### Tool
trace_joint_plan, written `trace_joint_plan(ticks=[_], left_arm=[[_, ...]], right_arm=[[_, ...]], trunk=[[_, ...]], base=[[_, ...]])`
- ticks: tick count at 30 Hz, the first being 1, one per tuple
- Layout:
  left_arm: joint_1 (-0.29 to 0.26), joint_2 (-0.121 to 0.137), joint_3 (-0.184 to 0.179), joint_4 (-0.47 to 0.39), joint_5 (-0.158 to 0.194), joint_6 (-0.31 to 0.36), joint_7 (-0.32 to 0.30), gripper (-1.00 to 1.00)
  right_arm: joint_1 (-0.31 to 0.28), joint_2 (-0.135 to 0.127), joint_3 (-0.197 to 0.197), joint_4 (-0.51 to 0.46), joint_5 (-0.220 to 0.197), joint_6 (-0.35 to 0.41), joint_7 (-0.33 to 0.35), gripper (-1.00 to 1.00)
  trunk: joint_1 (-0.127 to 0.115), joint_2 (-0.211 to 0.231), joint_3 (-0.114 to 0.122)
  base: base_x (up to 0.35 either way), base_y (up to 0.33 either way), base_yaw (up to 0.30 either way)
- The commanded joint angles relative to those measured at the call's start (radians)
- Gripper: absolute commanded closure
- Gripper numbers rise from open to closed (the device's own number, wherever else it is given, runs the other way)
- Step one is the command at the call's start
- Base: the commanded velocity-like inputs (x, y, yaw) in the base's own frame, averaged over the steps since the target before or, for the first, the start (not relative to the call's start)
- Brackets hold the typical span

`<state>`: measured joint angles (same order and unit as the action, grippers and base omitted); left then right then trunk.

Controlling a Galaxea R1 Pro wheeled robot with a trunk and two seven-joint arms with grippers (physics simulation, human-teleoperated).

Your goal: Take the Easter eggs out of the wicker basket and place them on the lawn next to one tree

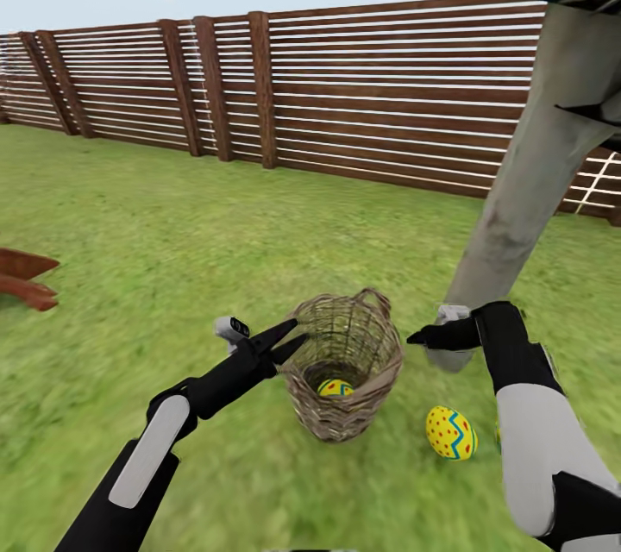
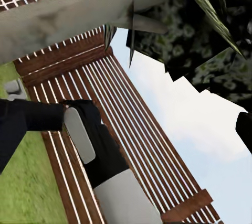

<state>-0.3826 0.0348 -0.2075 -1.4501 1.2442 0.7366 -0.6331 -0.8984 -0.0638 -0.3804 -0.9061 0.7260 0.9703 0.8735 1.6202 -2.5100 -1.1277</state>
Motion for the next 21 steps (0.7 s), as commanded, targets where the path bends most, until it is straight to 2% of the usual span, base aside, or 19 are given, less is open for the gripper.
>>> trace_joint_plan(ticks=[1, 6, 8, 11, 16, 17, 19, 21], left_arm=[[-0.001, 0.000, -0.001, 0.002, 0.008, 0.006, 0.001, -1.00], [-0.001, 0.000, 0.000, 0.010, 0.008, 0.006, 0.001, -1.00], [-0.001, 0.000, 0.000, 0.011, 0.008, 0.005, 0.001, -1.00], [-0.001, 0.000, 0.000, 0.011, 0.008, 0.004, 0.001, -1.00], [-0.001, 0.000, 0.000, 0.011, 0.008, 0.004, 0.002, -1.00], [-0.001, 0.000, 0.001, 0.011, 0.007, 0.004, 0.003, -1.00], [-0.001, 0.000, 0.003, 0.011, 0.007, 0.004, 0.004, -1.00], [-0.001, 0.001, 0.015, 0.012, 0.006, 0.004, 0.004, -1.00]], right_arm=[[0.000, 0.008, 0.015, -0.017, 0.010, 0.013, 0.011, -1.00], [0.000, 0.025, 0.034, -0.075, 0.008, 0.026, 0.036, -1.00], [0.000, 0.029, 0.035, -0.108, 0.008, 0.028, 0.091, -1.00], [0.000, 0.032, 0.035, -0.147, 0.010, 0.029, 0.137, -1.00], [0.000, 0.039, 0.037, -0.168, 0.012, 0.029, 0.154, -1.00], [0.000, 0.071, 0.047, -0.165, 0.018, 0.029, 0.152, -1.00], [0.005, 0.094, 0.062, -0.147, 0.023, 0.026, 0.146, -1.00], [0.008, 0.098, 0.070, -0.130, 0.025, 0.025, 0.140, -1.00]], trunk=[[0.000, 0.000, -0.001], [0.000, 0.000, -0.001], [0.000, 0.000, -0.001], [0.000, 0.000, -0.001], [0.000, 0.000, -0.001], [0.000, 0.000, -0.001], [0.000, 0.000, -0.001], [0.000, 0.000, -0.001]], base=[[0.000, 0.000, 0.291], [0.000, 0.000, 0.291], [0.000, 0.000, 0.291], [0.000, 0.000, 0.291], [0.000, 0.000, 0.175], [0.007, 0.005, 0.010], [0.127, 0.099, 0.004], [0.235, 0.184, 0.001]])
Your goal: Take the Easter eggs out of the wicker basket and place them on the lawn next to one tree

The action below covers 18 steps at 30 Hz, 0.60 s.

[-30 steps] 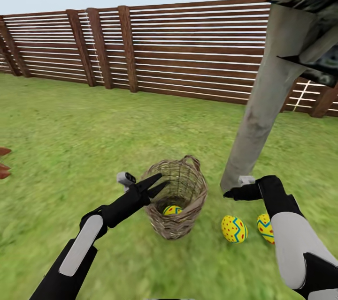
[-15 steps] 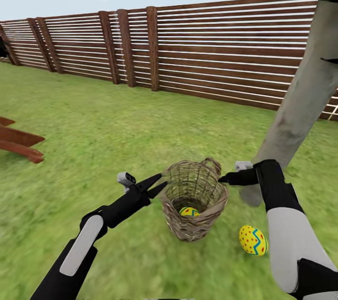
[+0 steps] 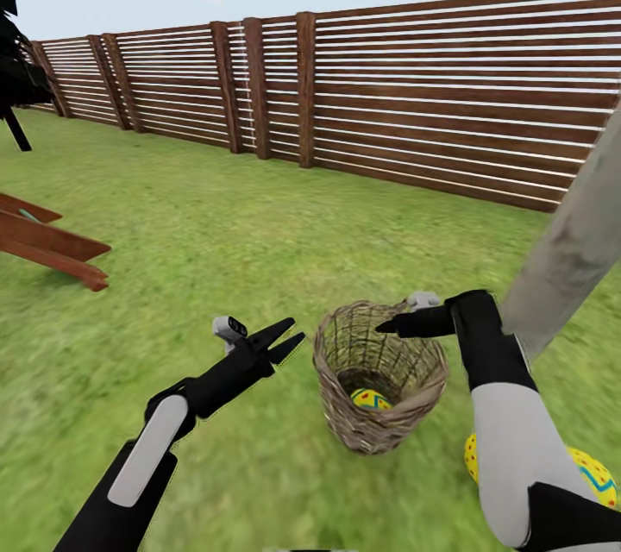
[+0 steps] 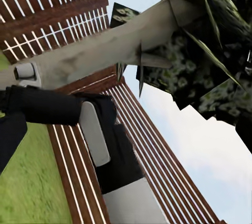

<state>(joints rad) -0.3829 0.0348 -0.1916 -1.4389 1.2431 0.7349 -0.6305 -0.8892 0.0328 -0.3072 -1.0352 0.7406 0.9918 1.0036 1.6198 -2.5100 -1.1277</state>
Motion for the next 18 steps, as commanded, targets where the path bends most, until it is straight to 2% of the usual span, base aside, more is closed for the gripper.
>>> trace_joint_plan(ticks=[1, 3, 4, 6, 9, 18], left_arm=[[-0.001, 0.001, 0.012, 0.001, 0.008, 0.006, 0.000, -1.00], [-0.001, 0.000, 0.024, 0.001, 0.008, 0.007, -0.001, -1.00], [-0.001, 0.000, 0.030, 0.001, 0.009, 0.007, -0.001, -1.00], [-0.001, 0.000, 0.032, 0.002, 0.009, 0.007, -0.001, -1.00], [-0.001, 0.000, 0.033, 0.005, 0.009, 0.007, -0.002, -1.00], [-0.001, 0.000, 0.034, 0.015, 0.009, 0.006, -0.002, -1.00]], right_arm=[[0.000, 0.002, -0.001, 0.016, 0.011, 0.003, -0.002, -1.00], [0.001, 0.003, 0.001, 0.040, 0.012, 0.001, -0.037, -1.00], [0.002, 0.005, 0.003, 0.062, 0.010, 0.000, -0.091, -1.00], [0.002, 0.006, 0.003, 0.081, 0.008, 0.000, -0.144, -1.00], [0.003, 0.006, 0.007, 0.108, 0.007, 0.000, -0.189, -1.00], [0.003, 0.007, 0.009, 0.124, 0.011, 0.005, -0.204, -1.00]], trunk=[[0.000, 0.000, -0.001], [0.000, 0.000, -0.001], [0.000, 0.000, -0.001], [0.000, 0.000, -0.001], [0.000, 0.000, -0.001], [0.000, 0.000, 0.010]], base=[[0.256, 0.199, 0.000], [0.263, 0.204, 0.000], [0.267, 0.207, 0.000], [0.269, 0.208, 0.000], [0.269, 0.209, -0.002], [0.051, 0.039, -0.149]])
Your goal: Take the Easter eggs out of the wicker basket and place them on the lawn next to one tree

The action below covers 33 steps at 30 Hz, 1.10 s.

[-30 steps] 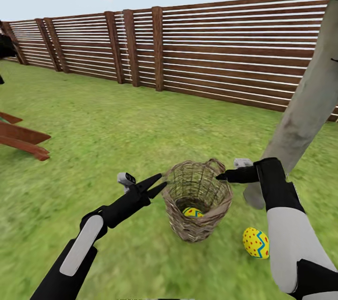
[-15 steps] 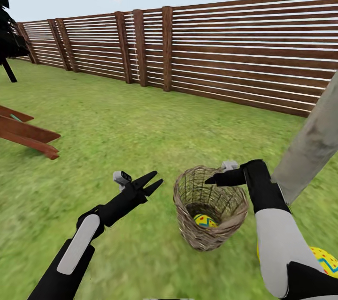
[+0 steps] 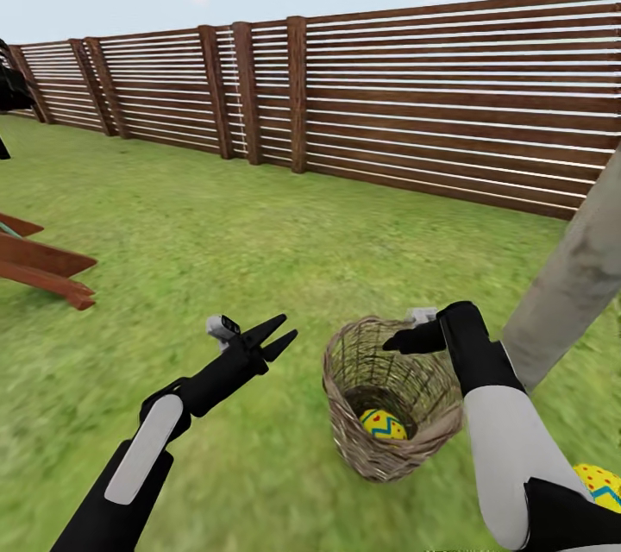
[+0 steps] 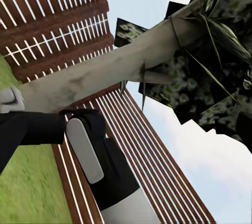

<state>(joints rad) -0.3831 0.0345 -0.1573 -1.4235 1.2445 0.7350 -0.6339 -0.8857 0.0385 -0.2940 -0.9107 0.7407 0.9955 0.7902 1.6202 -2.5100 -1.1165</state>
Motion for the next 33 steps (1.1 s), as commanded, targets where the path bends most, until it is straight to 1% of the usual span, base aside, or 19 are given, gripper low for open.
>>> trace_joint_plan(ticks=[1, 3, 6, 9, 17, 19, 23, 28, 31, 33], left_arm=[[0.000, 0.001, -0.001, 0.000, 0.007, 0.006, 0.001, -1.00], [0.000, 0.001, -0.001, 0.000, 0.007, 0.007, 0.001, -1.00], [0.000, 0.001, -0.001, 0.000, 0.008, 0.007, 0.002, -1.00], [0.000, 0.001, -0.001, 0.000, 0.009, 0.007, 0.002, -1.00], [0.000, 0.001, -0.001, 0.000, 0.009, 0.008, 0.001, -1.00], [0.000, 0.001, 0.000, 0.000, 0.009, 0.009, 0.001, -1.00], [0.000, 0.001, 0.000, 0.000, 0.009, 0.008, 0.001, -1.00], [0.000, 0.001, -0.001, 0.000, 0.008, 0.006, 0.000, -1.00], [0.000, 0.001, -0.001, 0.000, 0.007, 0.006, 0.001, -1.00], [0.000, 0.001, -0.001, 0.000, 0.007, 0.006, 0.001, -1.00]], right_arm=[[-0.001, 0.001, -0.004, -0.001, 0.011, 0.001, 0.009, -1.00], [-0.001, 0.001, -0.004, 0.003, 0.011, 0.002, 0.005, -1.00], [-0.001, 0.001, -0.004, 0.034, 0.011, 0.002, -0.016, -1.00], [-0.001, 0.001, -0.004, 0.067, 0.010, 0.001, -0.043, -1.00], [-0.001, 0.001, -0.004, 0.164, 0.006, -0.002, -0.057, -1.00], [-0.001, 0.001, -0.004, 0.191, 0.004, -0.004, -0.099, -1.00], [0.000, 0.002, -0.004, 0.206, -0.006, -0.007, -0.181, -1.00], [0.001, 0.001, -0.005, 0.257, -0.006, -0.018, -0.221, -1.00], [0.001, 0.002, -0.005, 0.273, -0.009, -0.048, -0.281, -1.00], [0.001, 0.002, -0.005, 0.288, -0.009, -0.061, -0.293, -1.00]], trunk=[[0.000, 0.000, 0.001], [0.000, 0.000, 0.003], [0.000, 0.000, 0.007], [0.000, 0.000, 0.010], [0.000, 0.000, 0.015], [0.000, 0.000, 0.015], [0.000, 0.000, 0.015], [0.000, 0.000, 0.015], [0.000, 0.000, 0.015], [0.000, 0.000, 0.015]], base=[[0.002, 0.002, -0.187], [0.001, 0.001, -0.188], [0.083, 0.118, -0.189], [0.151, 0.225, -0.181], [0.171, 0.266, -0.157], [0.173, 0.273, -0.097], [0.171, 0.216, -0.040], [0.048, 0.053, -0.007], [0.004, 0.004, -0.001], [0.001, 0.001, 0.000]])
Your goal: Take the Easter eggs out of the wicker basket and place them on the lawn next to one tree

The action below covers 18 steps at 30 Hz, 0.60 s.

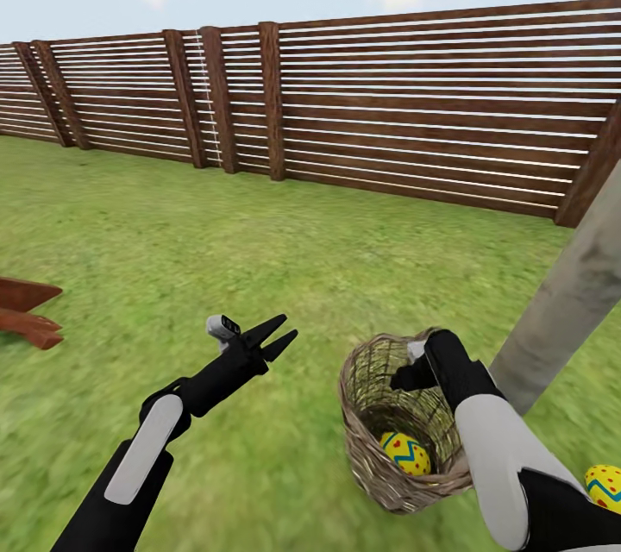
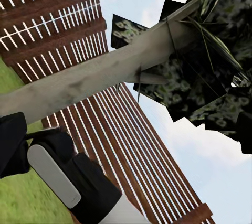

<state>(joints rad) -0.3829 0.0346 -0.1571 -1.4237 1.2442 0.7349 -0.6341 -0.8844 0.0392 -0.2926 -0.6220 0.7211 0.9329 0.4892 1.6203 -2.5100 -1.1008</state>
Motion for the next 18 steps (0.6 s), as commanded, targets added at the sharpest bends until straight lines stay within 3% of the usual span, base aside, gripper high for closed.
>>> trace_joint_plan(ticks=[1, 5, 18], left_arm=[[-0.001, 0.001, -0.001, 0.000, 0.007, 0.006, 0.001, -1.00], [-0.001, 0.001, -0.002, 0.000, 0.007, 0.006, 0.002, -1.00], [-0.001, 0.001, 0.000, 0.000, 0.004, 0.006, 0.002, -1.00]], right_arm=[[-0.001, 0.001, -0.007, 0.008, 0.011, -0.008, 0.005, -1.00], [-0.001, 0.001, -0.007, 0.039, 0.011, -0.039, 0.001, -1.00], [-0.001, -0.001, -0.013, 0.045, 0.007, -0.044, 0.000, -1.00]], trunk=[[0.000, 0.000, -0.001], [0.000, 0.000, -0.001], [0.006, -0.003, -0.051]], base=[[0.000, 0.000, 0.000], [0.000, 0.000, 0.000], [0.000, 0.000, 0.000]])
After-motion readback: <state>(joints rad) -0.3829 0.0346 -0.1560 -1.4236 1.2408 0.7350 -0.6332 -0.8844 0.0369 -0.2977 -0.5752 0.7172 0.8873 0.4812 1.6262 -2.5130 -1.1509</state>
